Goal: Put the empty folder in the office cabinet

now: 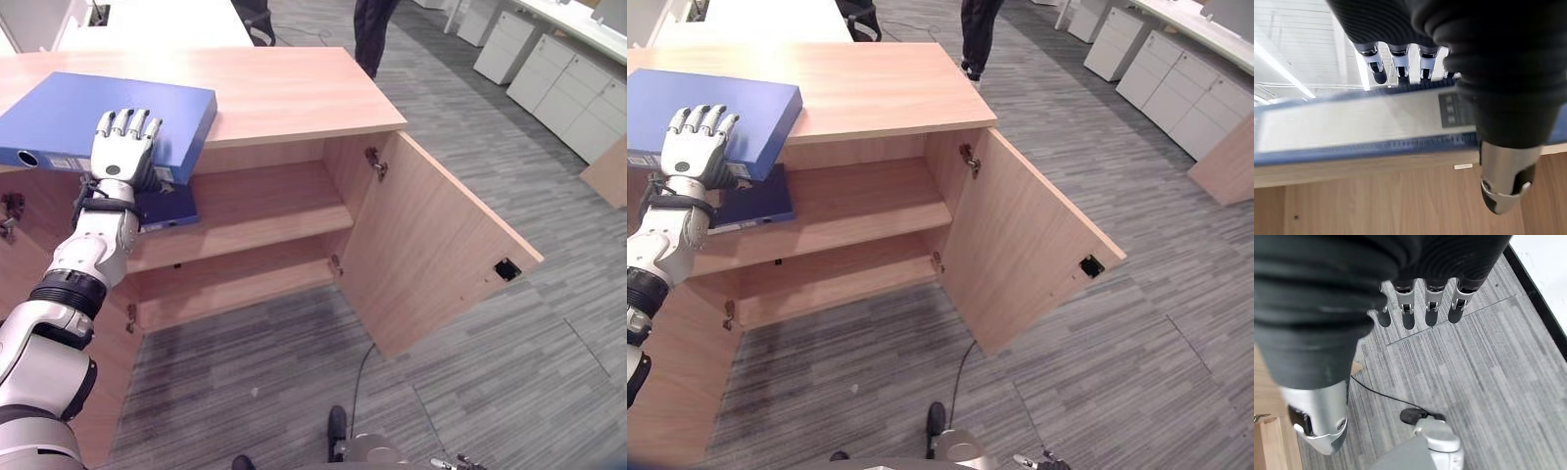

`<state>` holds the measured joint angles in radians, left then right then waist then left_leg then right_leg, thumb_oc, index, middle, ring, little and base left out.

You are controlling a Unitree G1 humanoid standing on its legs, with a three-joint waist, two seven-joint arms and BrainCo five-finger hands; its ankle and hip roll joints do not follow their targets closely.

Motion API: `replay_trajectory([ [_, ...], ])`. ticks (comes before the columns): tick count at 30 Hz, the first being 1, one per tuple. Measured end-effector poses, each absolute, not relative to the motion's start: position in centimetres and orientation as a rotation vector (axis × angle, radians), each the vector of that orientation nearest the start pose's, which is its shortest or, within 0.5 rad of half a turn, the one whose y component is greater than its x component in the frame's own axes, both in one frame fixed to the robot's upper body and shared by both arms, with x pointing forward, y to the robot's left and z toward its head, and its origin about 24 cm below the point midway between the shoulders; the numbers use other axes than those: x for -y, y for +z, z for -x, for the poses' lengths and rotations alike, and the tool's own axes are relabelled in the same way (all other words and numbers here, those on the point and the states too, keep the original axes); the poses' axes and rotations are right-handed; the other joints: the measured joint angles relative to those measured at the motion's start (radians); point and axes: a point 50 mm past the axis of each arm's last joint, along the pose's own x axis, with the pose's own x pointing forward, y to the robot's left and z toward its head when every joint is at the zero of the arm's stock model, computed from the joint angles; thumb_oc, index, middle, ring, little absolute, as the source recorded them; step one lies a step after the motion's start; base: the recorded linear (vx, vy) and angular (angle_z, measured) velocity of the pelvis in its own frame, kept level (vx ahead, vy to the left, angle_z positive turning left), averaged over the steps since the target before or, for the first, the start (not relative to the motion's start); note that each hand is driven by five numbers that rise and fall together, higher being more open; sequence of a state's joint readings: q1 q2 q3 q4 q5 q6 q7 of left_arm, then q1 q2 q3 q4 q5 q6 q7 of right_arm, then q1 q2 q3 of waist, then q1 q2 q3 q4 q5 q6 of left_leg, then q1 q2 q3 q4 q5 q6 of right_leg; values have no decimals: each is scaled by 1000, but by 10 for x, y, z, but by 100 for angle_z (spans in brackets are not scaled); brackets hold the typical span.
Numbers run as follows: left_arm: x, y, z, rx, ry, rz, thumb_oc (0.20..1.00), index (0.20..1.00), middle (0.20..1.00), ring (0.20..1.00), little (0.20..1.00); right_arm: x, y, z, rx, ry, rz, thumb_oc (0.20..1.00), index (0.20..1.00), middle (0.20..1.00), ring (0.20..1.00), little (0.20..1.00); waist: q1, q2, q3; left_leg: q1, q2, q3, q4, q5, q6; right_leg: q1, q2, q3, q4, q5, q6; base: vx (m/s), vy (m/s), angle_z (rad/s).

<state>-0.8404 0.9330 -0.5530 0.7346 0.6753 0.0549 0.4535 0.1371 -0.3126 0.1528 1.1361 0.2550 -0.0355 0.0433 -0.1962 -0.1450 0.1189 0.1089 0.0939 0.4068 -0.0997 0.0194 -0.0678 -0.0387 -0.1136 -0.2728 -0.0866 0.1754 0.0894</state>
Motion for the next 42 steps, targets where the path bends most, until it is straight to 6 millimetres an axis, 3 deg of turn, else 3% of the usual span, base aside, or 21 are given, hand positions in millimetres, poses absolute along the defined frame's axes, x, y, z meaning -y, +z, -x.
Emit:
replay_trajectory([
  [5, -301, 208, -363, 279, 437, -1808, 1000, 1000, 1000, 1000, 1000, 256, -157, -58, -1213, -169, 106, 1000, 1000, 1000, 1000, 1000, -8, -4, 2, -31, -2, 6, 1, -5, 1, -39, 1, 5, 10, 6, 9, -3, 32, -3],
  [6, -301, 214, -364, 294, 446, -1812, 868, 868, 868, 868, 868, 256, -156, -63, -1204, -163, 108, 1000, 1000, 1000, 1000, 1000, -7, -9, 11, -39, -2, 7, 8, -3, 3, -50, -3, 7, 12, 10, 13, -50, 8, -6],
  [7, -302, 220, -364, 308, 463, -1812, 335, 335, 335, 335, 335, 255, -156, -68, -1191, -159, 108, 1000, 1000, 1000, 1000, 1000, -6, -14, 22, -40, -2, 13, 10, 0, 4, -53, -3, 9, 13, 14, 11, -39, 6, -7],
  [8, -301, 224, -365, 314, 472, -1809, 200, 200, 200, 200, 200, 256, -155, -70, -1184, -158, 109, 1000, 1000, 1000, 1000, 1000, -7, -15, 22, -48, -2, 13, 10, 0, 4, -61, -3, 9, 14, 15, 13, -56, 8, -4],
  [11, -301, 239, -367, 353, 529, -1761, 200, 200, 200, 200, 200, 254, -153, -79, -1149, -159, 94, 1000, 1000, 1000, 1000, 1000, -9, -15, 40, -71, -2, 13, 22, 0, 4, -85, -4, 12, 17, 15, 13, -32, 12, -3],
  [16, -299, 254, -367, 412, 589, -1740, 200, 200, 200, 200, 200, 255, -151, -86, -1125, -176, 73, 1000, 1000, 1000, 1000, 1000, -10, 16, 63, -70, 0, 13, 19, -1, 4, -85, -1, 11, 17, 15, 13, -4, 3, -1],
  [21, -294, 271, -368, 464, 630, -1710, 200, 200, 200, 200, 200, 256, -150, -92, -1105, -199, 44, 1000, 1000, 1000, 1000, 1000, -12, 28, 71, -65, 0, 13, 20, 0, 4, -82, -2, 11, 18, 14, 12, 0, 0, 0],
  [25, -291, 268, -370, 457, 615, -1687, 200, 200, 200, 200, 200, 256, -148, -96, -1077, -222, 13, 1000, 1000, 1000, 1000, 1000, -12, 34, 75, -52, 1, 14, 30, 0, 4, -76, -6, 11, 41, 8, 3, -17, -34, 1],
  [28, -273, 265, -369, 512, 565, -1645, 200, 200, 200, 200, 200, 256, -148, -97, -1073, -222, 13, 1000, 1000, 1000, 1000, 1000, 1, 51, 89, -26, 3, 6, 29, 1, 2, -43, -6, -2, 39, -5, -14, -26, -68, 9],
  [32, -229, 261, -358, 703, 424, -1565, 200, 200, 200, 200, 200, 256, -148, -98, -1076, -223, 9, 1000, 1000, 1000, 1000, 1000, 29, 80, 102, 19, 6, -13, 10, 5, -4, 13, 1, -19, 19, -9, -17, -6, -47, 12],
  [39, -208, 265, -340, 833, 405, -1401, 200, 200, 200, 200, 200, 251, -146, -113, -1041, -220, -15, 1000, 1000, 1000, 1000, 1000, 52, 94, 96, 38, 9, -63, 10, 9, -7, 71, 0, -69, 1, -15, -22, -30, -58, 23],
  [40, -203, 264, -333, 863, 396, -1310, 200, 200, 200, 200, 200, 250, -149, -105, -1066, -232, -28, 1000, 1000, 1000, 1000, 1000, 51, 98, 87, 34, 9, -87, 9, 9, -8, 79, 0, -88, 0, -20, -25, -35, -73, 42],
  [42, -200, 263, -329, 883, 371, -1264, 200, 200, 200, 200, 200, 250, -149, -105, -1075, -232, -29, 1000, 1000, 1000, 1000, 1000, 88, 113, 73, 24, 12, -108, 9, 12, -9, 90, -1, -107, 0, -26, -25, -43, -114, 44],
])
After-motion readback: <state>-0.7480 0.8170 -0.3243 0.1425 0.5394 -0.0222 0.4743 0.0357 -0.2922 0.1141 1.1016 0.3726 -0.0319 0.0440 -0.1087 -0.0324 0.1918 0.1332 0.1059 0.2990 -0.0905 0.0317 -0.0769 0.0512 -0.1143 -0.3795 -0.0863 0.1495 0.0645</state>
